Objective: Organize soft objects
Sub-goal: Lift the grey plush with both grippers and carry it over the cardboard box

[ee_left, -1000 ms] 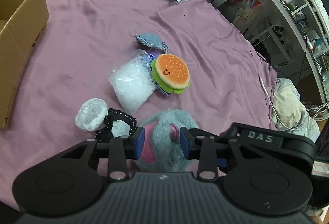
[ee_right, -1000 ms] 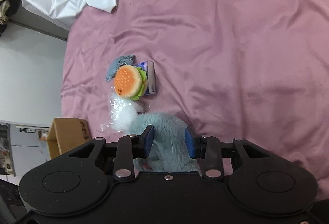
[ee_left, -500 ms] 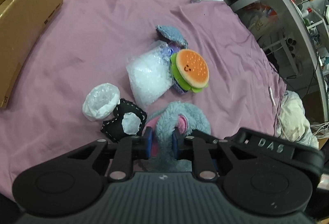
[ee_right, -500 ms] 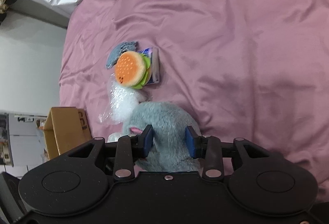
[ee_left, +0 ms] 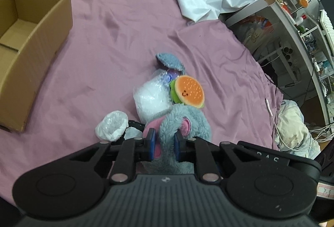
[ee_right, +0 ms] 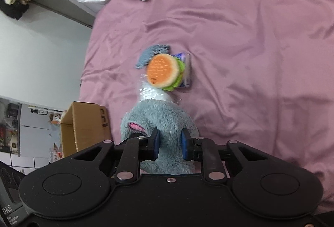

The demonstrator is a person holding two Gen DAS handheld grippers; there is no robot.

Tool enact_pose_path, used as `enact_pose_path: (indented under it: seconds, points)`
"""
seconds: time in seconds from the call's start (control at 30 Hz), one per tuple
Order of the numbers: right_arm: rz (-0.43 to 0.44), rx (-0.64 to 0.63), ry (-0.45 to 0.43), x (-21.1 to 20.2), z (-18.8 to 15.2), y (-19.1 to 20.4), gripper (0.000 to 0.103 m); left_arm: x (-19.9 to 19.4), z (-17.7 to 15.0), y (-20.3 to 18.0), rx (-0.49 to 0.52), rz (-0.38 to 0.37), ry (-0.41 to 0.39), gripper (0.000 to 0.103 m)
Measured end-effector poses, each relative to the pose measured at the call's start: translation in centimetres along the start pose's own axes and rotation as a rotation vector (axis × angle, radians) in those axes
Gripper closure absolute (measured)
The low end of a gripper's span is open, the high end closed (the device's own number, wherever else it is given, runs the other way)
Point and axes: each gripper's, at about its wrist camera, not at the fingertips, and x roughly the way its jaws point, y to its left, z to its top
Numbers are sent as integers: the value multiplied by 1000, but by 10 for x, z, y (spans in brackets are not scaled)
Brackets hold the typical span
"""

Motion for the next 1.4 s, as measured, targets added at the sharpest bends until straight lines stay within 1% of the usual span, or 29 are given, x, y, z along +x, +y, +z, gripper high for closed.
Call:
enact_pose_path:
  seconds: [0.27, 0.43, 0.6, 0.9, 1.17, 1.4]
  points:
    - [88, -81, -48, -8, -4, 21, 83, -28, 12, 7, 5, 2, -64, 86]
    - [135, -126, -74, -10, -7, 36, 84, -46, 19, 13, -9, 6, -86, 86]
    - [186, -169, -108, -16, -9, 50, 84, -65, 23, 15, 1, 4, -124, 87]
    - [239, -267, -148, -25, -18, 80, 84, -94, 25, 25, 3, 3, -193, 87]
    - [263, -338, -153, -19, -31, 117, 85, -125, 33, 46, -19, 34, -254, 87]
    - [298, -373, -135, -8, -40, 144, 85, -144, 40, 69, -49, 51, -293, 87]
